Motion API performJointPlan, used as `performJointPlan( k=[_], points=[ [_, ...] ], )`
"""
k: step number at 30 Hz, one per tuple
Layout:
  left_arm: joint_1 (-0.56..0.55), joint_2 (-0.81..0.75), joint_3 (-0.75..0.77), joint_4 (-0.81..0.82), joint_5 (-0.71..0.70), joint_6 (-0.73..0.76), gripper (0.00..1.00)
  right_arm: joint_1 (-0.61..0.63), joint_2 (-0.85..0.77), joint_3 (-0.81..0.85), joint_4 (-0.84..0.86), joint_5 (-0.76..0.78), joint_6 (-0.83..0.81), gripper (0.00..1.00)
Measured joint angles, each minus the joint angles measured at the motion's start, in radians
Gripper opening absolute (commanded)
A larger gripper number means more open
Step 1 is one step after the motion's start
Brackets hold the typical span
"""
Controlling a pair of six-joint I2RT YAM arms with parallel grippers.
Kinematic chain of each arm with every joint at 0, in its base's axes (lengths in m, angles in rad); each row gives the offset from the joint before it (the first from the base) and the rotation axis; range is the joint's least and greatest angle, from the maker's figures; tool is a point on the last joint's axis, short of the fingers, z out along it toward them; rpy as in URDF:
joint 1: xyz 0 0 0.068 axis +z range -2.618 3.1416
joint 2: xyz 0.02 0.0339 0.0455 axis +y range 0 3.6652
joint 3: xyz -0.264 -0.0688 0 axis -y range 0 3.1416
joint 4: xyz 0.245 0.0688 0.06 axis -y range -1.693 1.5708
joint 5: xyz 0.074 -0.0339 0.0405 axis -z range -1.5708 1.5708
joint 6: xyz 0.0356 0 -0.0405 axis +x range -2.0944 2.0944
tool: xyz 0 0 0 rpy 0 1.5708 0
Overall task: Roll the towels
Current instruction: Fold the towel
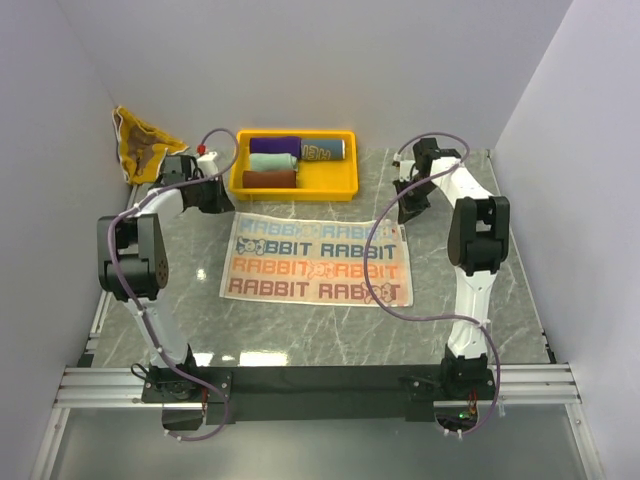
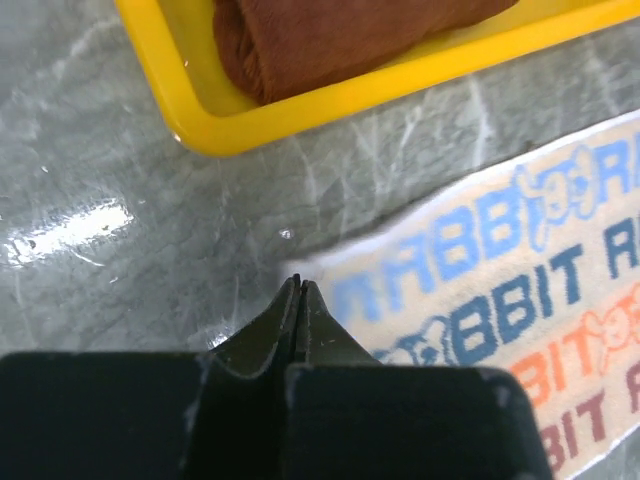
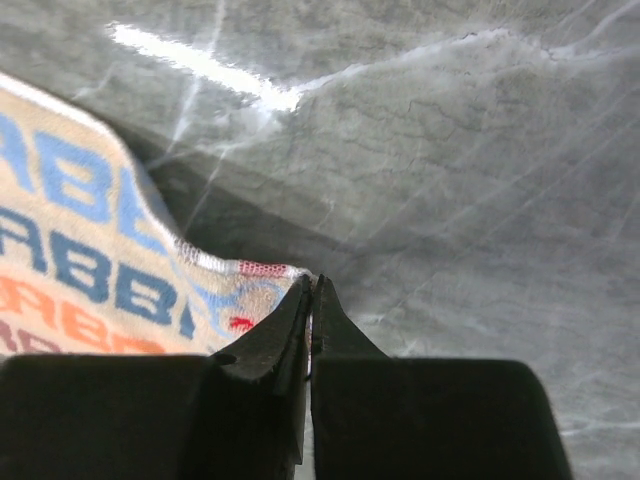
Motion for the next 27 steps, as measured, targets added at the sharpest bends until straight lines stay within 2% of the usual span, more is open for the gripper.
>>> performJointPlan(
  k=[9,13,19,27],
  points=[
    [0.018,-0.091,-0.059,-0.027,0.047,0.047,0.01,0.000,-0.101,-0.042,-0.016,-0.003,-0.040,0.00],
    [0.021,-0.096,-0.077,-0.043,0.026,0.058,0.29,0.000,-0.116,-0.074,-0.017,-0.003,-0.053,0.00],
    [-0.008,-0.083,-0.076,-0.032,-0.076,0.039,0.45,0.000,-0.116,-0.082,-0.017,-0.003,-0.052,0.00],
    [-0.139,0.007,-0.034,-0.021,-0.259,0.021,0.42,0.000,-0.116,-0.082,-0.017,-0.004,-0.052,0.00]
  ],
)
